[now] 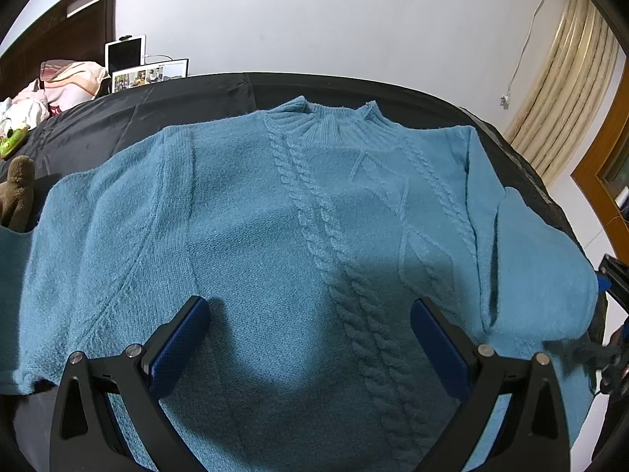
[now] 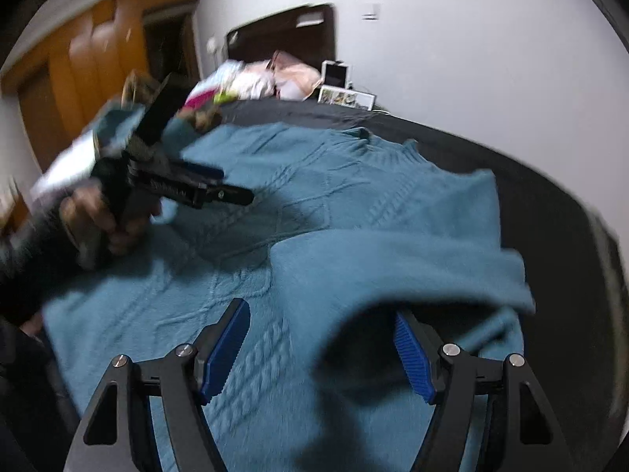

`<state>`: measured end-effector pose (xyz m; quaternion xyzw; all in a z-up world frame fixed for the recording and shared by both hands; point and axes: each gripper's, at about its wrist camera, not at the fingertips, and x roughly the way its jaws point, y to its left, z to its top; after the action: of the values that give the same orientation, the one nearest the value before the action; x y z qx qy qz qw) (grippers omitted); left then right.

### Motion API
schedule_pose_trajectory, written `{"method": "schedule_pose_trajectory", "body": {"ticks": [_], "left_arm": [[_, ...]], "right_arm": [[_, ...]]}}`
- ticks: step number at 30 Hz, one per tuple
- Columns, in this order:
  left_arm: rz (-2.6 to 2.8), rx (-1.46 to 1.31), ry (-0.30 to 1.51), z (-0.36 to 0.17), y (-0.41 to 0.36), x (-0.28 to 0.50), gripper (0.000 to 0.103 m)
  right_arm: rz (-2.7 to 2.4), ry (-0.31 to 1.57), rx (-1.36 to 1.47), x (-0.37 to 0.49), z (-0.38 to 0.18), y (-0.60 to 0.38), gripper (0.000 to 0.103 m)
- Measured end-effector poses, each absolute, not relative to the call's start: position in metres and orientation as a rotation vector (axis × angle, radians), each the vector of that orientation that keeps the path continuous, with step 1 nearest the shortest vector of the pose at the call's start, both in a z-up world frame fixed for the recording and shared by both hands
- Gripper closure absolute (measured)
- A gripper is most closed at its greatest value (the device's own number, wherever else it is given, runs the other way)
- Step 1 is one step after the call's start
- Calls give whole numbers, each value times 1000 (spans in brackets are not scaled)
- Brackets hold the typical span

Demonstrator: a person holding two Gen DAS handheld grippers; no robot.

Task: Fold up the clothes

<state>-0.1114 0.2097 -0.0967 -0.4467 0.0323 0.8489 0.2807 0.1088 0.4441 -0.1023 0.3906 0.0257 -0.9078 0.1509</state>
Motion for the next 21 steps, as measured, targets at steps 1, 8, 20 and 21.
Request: {"method": "schedule_pose_trajectory", "body": {"ticks": [1, 8, 20, 21], "left_arm": [[2276, -1197, 88, -97, 210, -111, 1], [2283, -1197, 99, -98, 211, -111, 1], [2282, -1197, 103, -98, 210, -110, 1], [2283, -1197, 105, -98, 210, -110, 1]], "right_arm": [[-2613, 5, 1112, 112, -100, 455, 29], [-2605, -633, 1029, 112, -96, 532, 29], [-2691, -1231, 1208, 63, -123, 609, 29], [-2687, -1223, 1219, 60, -124, 606, 29]]}}
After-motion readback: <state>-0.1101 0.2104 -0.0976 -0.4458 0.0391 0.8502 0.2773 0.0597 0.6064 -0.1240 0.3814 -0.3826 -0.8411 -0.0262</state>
